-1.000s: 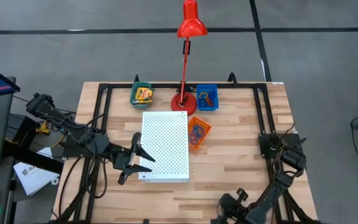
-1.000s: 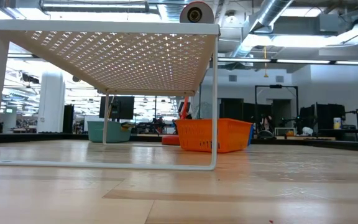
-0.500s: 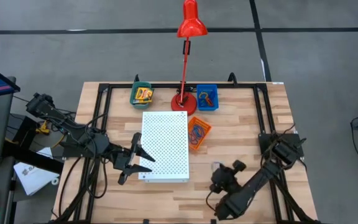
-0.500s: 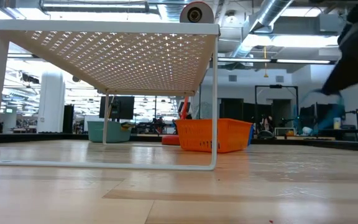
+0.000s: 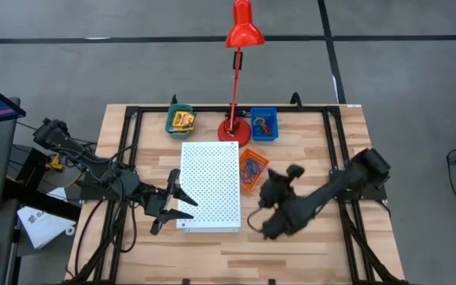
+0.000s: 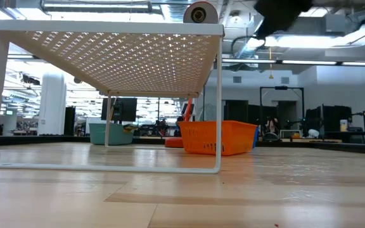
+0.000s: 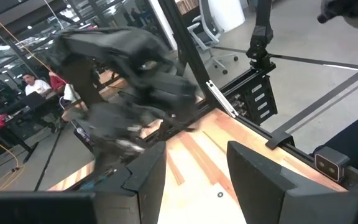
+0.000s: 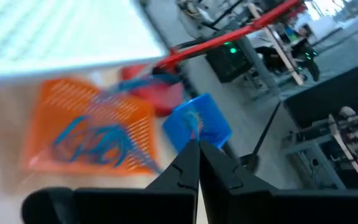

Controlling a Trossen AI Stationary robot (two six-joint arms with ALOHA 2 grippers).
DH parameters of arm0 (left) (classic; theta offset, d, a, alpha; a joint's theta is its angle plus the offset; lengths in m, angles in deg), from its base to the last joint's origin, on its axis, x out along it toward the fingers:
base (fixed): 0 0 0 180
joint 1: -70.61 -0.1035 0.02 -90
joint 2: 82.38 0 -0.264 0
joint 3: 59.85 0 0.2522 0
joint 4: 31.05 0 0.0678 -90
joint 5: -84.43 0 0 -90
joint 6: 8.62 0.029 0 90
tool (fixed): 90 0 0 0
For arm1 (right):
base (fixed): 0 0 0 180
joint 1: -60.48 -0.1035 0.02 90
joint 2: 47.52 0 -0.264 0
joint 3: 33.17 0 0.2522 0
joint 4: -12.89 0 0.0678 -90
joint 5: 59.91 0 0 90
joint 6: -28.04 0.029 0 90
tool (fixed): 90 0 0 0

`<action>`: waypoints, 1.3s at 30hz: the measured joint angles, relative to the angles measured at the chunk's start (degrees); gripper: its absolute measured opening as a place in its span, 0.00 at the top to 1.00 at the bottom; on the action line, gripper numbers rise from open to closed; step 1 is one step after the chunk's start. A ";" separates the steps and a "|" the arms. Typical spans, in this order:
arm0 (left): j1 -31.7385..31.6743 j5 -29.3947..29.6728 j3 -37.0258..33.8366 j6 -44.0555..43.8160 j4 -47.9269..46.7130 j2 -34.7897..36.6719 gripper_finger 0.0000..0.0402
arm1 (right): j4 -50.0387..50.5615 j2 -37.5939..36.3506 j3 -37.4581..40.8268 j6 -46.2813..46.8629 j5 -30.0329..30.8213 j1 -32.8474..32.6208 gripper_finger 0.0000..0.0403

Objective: Pick & Place Office Desk Supplies
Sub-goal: Put the blue rubber band into the orange bin

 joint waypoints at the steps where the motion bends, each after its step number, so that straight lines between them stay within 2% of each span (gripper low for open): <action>1: 0.00 0.00 0.00 0.00 -0.09 0.00 0.59 | 0.18 -1.38 0.00 -0.55 0.65 1.10 1.00; 4: 0.00 0.00 0.00 0.00 -0.54 0.00 0.59 | -2.52 -5.60 1.90 -3.86 1.24 4.27 1.00; 8: 0.00 0.07 0.00 0.00 -1.00 0.00 0.59 | -14.16 -12.36 9.63 -11.23 -0.68 8.67 1.00; 17: 0.00 0.11 0.00 0.00 -1.39 0.00 0.59 | -62.12 -29.66 38.51 -32.86 -15.45 19.34 1.00; 21: 0.00 0.14 0.00 0.00 -1.34 0.00 0.59 | -81.28 -33.89 47.46 -39.58 -23.18 24.02 1.00; 25: 0.00 0.20 0.00 0.00 -1.30 0.00 0.59 | -86.99 -34.03 50.57 -41.33 -27.09 27.06 1.00; 30: 0.00 0.24 0.00 0.00 -1.34 0.00 0.59 | -91.24 -29.09 50.64 -41.36 -31.34 29.14 1.00; 35: 0.00 0.24 0.00 0.00 -1.37 0.00 0.59 | -96.93 -22.34 50.66 -44.12 -32.00 29.45 1.00; 39: 0.00 0.26 0.00 0.00 -1.39 0.00 0.59 | -99.60 -20.24 50.64 -44.57 -32.58 29.73 0.94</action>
